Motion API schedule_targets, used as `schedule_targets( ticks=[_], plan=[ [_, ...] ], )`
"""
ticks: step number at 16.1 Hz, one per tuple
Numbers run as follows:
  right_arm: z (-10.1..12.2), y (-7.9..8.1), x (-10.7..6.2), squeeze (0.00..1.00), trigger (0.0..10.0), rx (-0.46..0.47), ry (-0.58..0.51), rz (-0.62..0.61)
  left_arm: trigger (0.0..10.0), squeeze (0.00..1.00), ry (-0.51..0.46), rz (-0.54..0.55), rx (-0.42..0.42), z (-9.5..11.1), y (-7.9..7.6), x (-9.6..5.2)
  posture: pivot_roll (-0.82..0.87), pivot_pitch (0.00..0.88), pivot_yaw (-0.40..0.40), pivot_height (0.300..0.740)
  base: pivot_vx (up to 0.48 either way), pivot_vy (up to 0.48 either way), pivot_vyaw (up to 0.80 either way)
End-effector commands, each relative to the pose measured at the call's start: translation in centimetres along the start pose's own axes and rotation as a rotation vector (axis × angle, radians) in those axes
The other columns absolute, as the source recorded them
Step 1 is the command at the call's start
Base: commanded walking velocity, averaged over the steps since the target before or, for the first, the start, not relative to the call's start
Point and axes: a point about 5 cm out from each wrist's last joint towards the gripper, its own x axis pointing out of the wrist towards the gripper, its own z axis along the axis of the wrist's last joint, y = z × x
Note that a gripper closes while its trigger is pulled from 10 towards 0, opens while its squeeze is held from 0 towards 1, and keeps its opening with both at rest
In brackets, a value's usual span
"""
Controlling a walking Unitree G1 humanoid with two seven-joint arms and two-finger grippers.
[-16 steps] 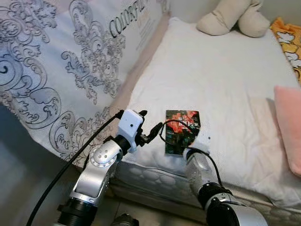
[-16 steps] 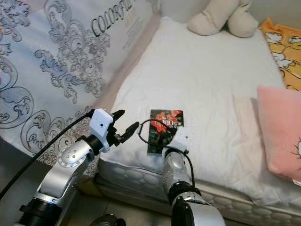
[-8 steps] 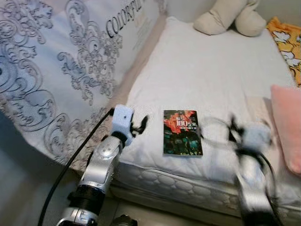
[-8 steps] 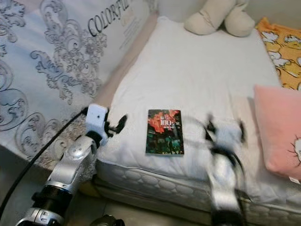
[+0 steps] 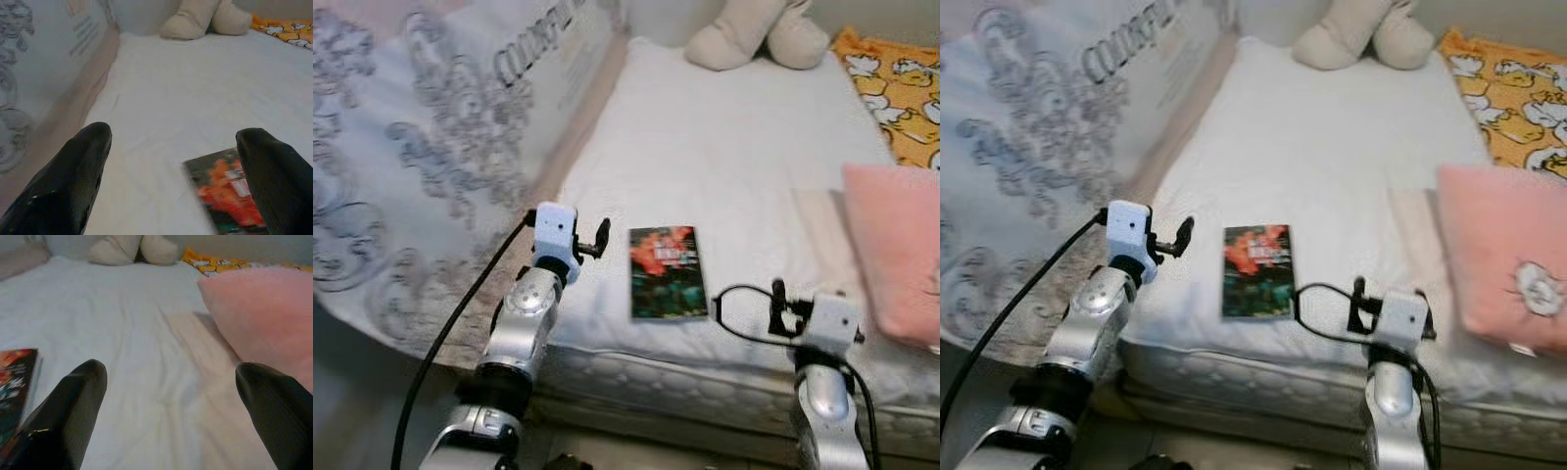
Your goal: Clean up the room
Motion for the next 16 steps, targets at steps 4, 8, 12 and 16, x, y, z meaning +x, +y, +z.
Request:
schedule_targets(
  ticks=[4,8,12,16],
  plan=[
    [2.2,0.9,1.1,1.0,10.0,-0.015,-0.071,0.065,10.0,1.0,-0.039,-0.02,-0.022,0.4,-0.5,0.4,0.02,0.0,0.045,0.74,0.0,-0.467,0.0],
    [2.7,2.3,1.0,1.0,10.0,-0.029,-0.098,0.12,10.0,1.0,-0.058,-0.038,-0.017,0.8,-0.1,0.5,0.04,0.0,0.038,0.74,0.0,-0.452,0.0],
    [4.8,2.1,1.6,1.0,10.0,-0.064,-0.195,0.083,10.0,1.0,-0.089,-0.011,-0.064,1.4,0.8,0.8,0.05,0.0,0.031,0.74,0.0,-0.439,0.0],
    [3.4,1.0,1.5,1.0,10.0,0.008,-0.102,0.033,10.0,1.0,-0.072,0.038,-0.114,1.0,1.4,0.8,0.05,0.0,0.026,0.74,0.0,-0.435,0.0]
  ],
)
